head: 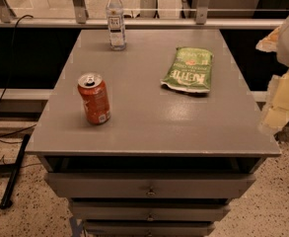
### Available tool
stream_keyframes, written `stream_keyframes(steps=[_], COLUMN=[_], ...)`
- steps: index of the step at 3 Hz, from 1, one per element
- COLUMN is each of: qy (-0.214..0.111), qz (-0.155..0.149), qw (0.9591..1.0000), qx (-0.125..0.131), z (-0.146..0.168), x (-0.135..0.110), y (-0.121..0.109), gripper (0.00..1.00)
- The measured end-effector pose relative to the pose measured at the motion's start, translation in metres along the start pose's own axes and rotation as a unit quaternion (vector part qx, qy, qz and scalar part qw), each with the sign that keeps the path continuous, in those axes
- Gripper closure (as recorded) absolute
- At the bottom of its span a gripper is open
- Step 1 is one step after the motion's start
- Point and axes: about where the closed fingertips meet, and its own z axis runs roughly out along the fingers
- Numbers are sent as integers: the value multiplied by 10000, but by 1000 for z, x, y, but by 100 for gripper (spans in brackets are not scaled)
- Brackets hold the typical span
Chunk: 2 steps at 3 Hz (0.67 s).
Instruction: Pick green jalapeno chip bag
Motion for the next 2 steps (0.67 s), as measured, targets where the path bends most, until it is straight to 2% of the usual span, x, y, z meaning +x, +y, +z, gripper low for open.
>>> stream_keyframes(steps=[1,2], qy=[0,-194], qz=[0,37], qw=[10000,9998], qx=[1,49], z=[0,14], x=[0,1], y=[0,-17], gripper=[0,0])
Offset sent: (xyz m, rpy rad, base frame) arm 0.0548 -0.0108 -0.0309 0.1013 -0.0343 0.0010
